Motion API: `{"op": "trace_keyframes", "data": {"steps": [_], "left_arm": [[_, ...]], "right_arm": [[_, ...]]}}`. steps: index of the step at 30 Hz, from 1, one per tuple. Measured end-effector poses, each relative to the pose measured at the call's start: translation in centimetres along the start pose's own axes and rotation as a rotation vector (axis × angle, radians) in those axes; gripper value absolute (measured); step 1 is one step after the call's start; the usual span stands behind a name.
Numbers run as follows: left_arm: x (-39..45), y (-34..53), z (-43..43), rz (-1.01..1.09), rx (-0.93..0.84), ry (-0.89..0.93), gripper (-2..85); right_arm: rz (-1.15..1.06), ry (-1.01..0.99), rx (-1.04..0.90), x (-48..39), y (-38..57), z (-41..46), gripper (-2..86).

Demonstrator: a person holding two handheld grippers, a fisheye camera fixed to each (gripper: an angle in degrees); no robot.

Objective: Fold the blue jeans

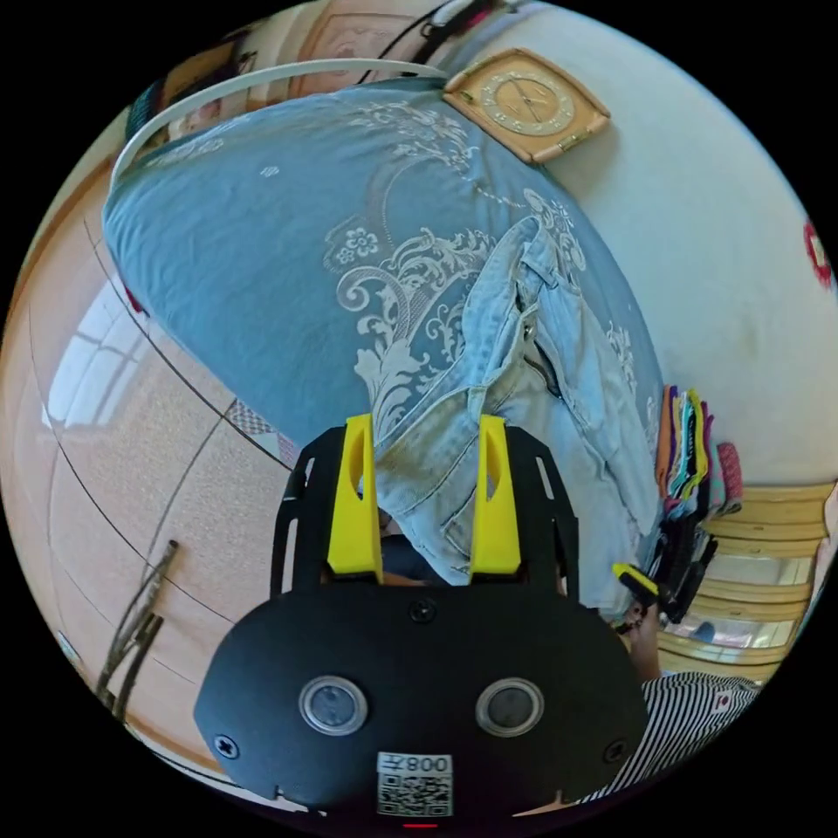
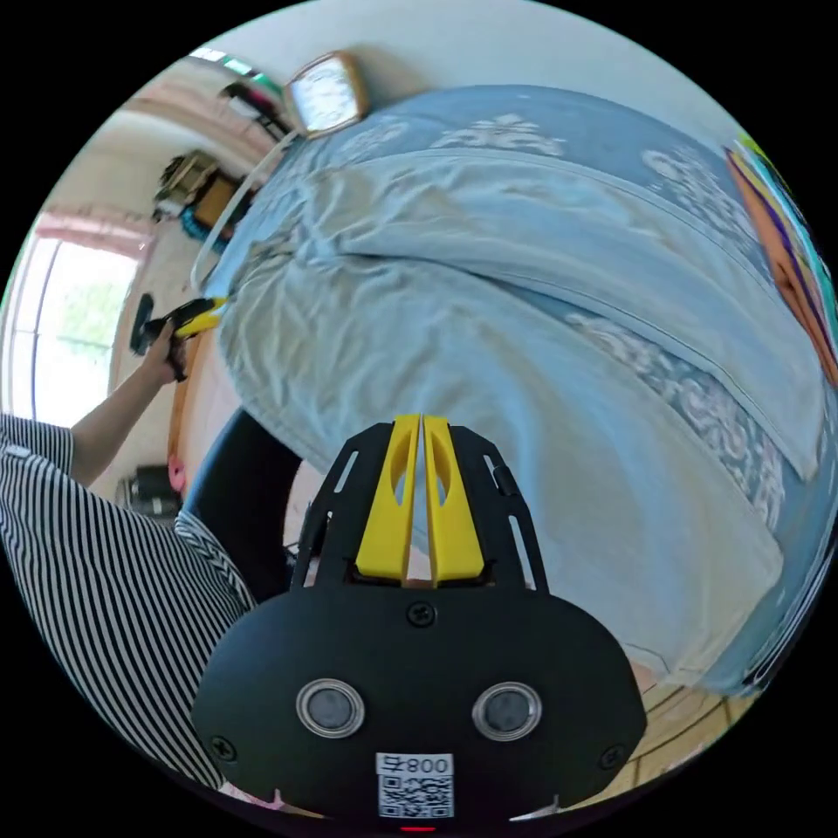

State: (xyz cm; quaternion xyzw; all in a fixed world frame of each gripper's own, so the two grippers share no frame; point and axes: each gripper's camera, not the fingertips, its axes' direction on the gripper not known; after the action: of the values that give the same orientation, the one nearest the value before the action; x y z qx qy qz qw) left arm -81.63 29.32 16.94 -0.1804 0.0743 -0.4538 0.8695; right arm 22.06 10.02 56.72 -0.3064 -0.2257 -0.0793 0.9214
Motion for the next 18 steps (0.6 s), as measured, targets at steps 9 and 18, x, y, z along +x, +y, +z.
{"op": "trace_keyframes", "data": {"steps": [9, 18], "left_arm": [[-13.6, 6.5, -1.4, -0.299, 0.128, 0.376, 13.7], [-21.2, 9.7, -1.7, -0.366, 0.061, 0.605, 12.1]], "right_arm": [[-0.266, -0.008, -0.073, -18.0, -9.4, 6.9, 1.7], [-0.233, -0.021, -0.118, -27.6, -13.4, 10.3, 1.3]]}}
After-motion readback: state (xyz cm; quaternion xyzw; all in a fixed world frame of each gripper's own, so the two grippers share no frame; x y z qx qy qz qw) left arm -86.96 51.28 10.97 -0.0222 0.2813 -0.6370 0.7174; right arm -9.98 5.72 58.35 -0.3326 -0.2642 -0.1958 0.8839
